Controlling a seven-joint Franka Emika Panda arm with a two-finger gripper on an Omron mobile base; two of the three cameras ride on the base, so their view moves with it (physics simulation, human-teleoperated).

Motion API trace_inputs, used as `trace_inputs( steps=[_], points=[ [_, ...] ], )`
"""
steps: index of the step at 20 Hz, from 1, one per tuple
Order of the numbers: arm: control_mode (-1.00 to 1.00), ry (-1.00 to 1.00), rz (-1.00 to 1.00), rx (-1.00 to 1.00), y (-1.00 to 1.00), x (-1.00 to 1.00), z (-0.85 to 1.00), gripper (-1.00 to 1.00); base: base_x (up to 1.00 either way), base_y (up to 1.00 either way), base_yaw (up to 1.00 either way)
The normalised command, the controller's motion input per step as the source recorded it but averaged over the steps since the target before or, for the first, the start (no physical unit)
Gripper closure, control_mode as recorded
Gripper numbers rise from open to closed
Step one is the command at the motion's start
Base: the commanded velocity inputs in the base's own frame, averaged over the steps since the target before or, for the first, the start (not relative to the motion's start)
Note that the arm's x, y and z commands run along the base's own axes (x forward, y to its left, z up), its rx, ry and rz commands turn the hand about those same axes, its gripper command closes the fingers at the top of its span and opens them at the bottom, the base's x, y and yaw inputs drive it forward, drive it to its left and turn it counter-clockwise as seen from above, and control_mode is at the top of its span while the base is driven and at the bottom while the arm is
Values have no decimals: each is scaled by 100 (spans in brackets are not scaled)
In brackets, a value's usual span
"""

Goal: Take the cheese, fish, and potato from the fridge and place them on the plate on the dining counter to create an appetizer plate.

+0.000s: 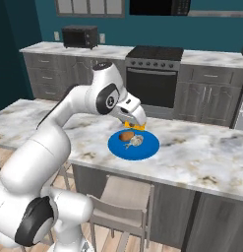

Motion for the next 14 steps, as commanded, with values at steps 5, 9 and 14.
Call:
trace_inputs(
  steps=[5, 9, 14],
  points=[
    [-100, 4, 9, 0, 0, 11, -40, 100, 0, 0, 0],
    [-100, -1, 7, 0, 0, 9, -35, 100, 0, 0, 0],
    [-100, -5, 0, 0, 0, 12, -41, 100, 0, 0, 0]
  ],
)
